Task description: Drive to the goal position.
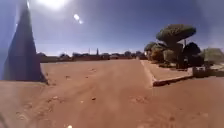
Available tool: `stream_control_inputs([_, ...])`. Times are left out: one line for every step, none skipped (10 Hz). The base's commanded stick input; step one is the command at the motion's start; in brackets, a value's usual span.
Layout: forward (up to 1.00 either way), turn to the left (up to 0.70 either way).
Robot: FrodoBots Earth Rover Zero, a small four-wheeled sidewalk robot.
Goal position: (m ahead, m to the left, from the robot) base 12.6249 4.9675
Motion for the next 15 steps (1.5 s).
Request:
stream_control_inputs([0.70, 0.00])
stream_control_inputs([0.70, 0.00])
stream_control_inputs([0.70, 0.00])
stream_control_inputs([0.70, 0.35])
stream_control_inputs([0.70, 0.35])
stream_control_inputs([0.70, 0.32])
stream_control_inputs([0.70, 0.14])
stream_control_inputs([0.70, 0.00])
stream_control_inputs([0.70, 0.00])
stream_control_inputs([0.70, 0.00])
stream_control_inputs([0.70, 0.00])
stream_control_inputs([0.70, 0.00])
stream_control_inputs([0.70, 0.00])
stream_control_inputs([0.70, 0.00])
stream_control_inputs([0.70, 0.00])
